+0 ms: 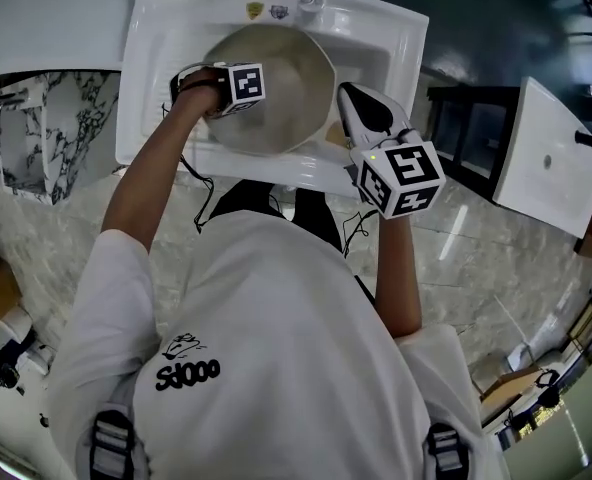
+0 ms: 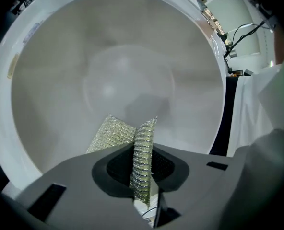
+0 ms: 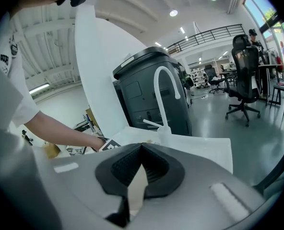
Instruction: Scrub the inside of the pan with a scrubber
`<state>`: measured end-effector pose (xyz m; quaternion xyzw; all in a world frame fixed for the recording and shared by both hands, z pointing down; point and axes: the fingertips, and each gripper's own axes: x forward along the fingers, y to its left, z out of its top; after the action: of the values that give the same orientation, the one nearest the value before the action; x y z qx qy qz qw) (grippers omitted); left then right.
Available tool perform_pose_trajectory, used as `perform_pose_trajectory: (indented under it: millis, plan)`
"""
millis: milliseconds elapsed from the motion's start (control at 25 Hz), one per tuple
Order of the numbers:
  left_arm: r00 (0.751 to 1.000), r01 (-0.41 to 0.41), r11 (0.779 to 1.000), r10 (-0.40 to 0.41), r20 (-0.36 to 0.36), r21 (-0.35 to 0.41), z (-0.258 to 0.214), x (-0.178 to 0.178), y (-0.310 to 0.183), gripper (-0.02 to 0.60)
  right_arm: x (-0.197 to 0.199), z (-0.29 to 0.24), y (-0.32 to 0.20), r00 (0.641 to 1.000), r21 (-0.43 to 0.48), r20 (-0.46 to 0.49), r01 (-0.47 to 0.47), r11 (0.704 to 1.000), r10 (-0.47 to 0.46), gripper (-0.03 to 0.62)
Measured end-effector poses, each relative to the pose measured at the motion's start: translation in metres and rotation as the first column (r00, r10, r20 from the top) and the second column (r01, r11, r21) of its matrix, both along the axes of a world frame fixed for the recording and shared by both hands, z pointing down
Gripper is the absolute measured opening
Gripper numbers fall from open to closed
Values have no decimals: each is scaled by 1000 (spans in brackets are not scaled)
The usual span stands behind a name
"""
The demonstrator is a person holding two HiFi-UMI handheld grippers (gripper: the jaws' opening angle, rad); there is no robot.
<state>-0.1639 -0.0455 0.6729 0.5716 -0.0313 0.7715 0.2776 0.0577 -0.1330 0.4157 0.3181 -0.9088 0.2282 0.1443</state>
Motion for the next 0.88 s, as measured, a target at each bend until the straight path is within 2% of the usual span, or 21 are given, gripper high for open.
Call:
perform_pose_trajectory:
  millis: [280,560,720,800,880]
  plan:
    - [989,126,988,-133,-68,-93,-14,19,26,64,-9,3,-1,993,-6,15,114,993,-114,9]
    - [962,201,953,-235,-135,-228,-17,57,60,64,-9,1,3,981,2,10,193,981,-193,9]
    - [912,284,917,-349,-216,-281,-20,81,66,63,-4,0,6,979,2,-1,205,979,-205,9]
    - [870,334,896,-413,-271,-293,-25,89,64,63,-3,-2,8,979,5,-8,203,979,-203,9]
    - [817,379,875,-469,-335,-302,-31,94,62,63,-4,-5,10,979,8,-13,201,980,-201,9]
